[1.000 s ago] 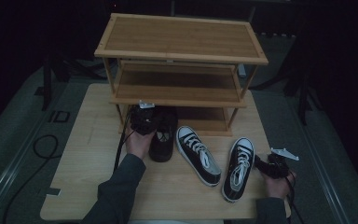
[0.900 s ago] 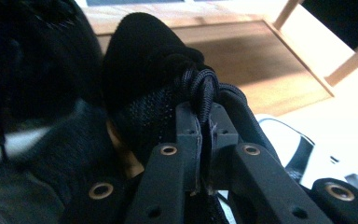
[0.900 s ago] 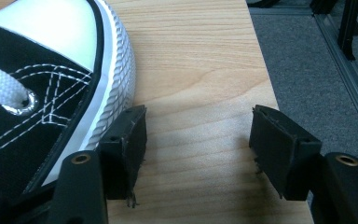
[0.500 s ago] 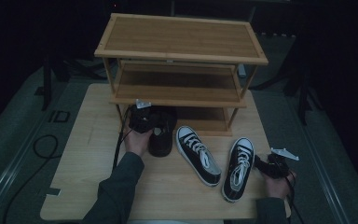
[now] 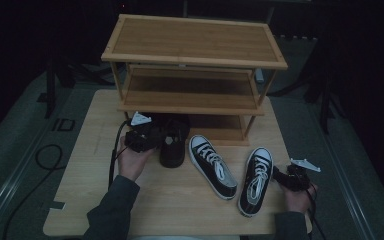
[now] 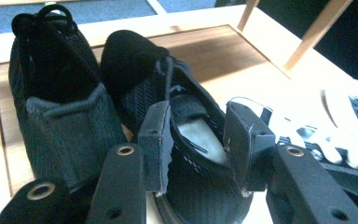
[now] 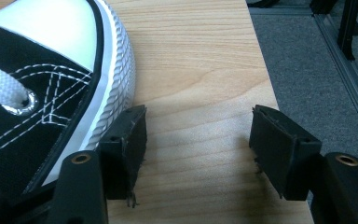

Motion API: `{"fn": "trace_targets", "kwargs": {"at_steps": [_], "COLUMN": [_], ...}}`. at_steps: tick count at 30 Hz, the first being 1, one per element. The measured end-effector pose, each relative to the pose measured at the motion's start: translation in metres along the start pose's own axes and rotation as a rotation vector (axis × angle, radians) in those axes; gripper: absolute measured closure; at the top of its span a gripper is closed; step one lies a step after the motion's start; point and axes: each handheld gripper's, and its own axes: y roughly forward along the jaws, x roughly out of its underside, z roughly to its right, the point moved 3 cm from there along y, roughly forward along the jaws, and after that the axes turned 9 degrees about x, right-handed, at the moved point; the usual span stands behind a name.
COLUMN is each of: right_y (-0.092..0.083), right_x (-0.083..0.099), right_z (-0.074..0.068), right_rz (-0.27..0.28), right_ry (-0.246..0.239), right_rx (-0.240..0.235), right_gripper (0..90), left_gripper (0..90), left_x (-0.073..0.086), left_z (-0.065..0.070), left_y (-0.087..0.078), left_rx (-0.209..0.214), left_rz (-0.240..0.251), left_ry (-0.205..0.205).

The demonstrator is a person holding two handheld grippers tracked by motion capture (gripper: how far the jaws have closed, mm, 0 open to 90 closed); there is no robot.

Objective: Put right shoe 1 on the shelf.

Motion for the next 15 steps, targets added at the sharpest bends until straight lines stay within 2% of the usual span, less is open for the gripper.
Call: {"fn": "trace_targets", "kwargs": {"at_steps": [2, 4, 7, 10, 14, 15], "right_y": [0.0, 0.0, 0.0, 0.0, 0.0, 0.0], "right_x": [0.0, 0.0, 0.0, 0.0, 0.0, 0.0], "right_z": [0.0, 0.0, 0.0, 0.0, 0.0, 0.0], "right_rz": [-0.002, -0.001, -0.001, -0.001, -0.001, -0.001], "right_ry": [0.003, 0.003, 0.002, 0.002, 0.002, 0.002], "right_rx": [-0.001, 0.0, -0.001, 0.0, 0.001, 0.001], "right_gripper": [36.4, 36.4, 36.4, 36.4, 36.5, 36.5], "left_gripper": [61.2, 59.9, 59.9, 61.2, 73.7, 73.7], "left_x": [0.005, 0.012, 0.023, 0.033, 0.047, 0.05], "left_z": [0.004, 0.007, 0.01, 0.012, 0.013, 0.013], "left_y": [-0.006, -0.01, -0.016, -0.018, -0.016, -0.014], "left_rx": [0.018, 0.057, 0.072, 0.077, 0.065, 0.066], "left_rz": [-0.002, -0.015, -0.027, -0.05, -0.091, -0.098], "left_ry": [0.002, -0.008, -0.011, -0.008, 0.002, 0.0]}}
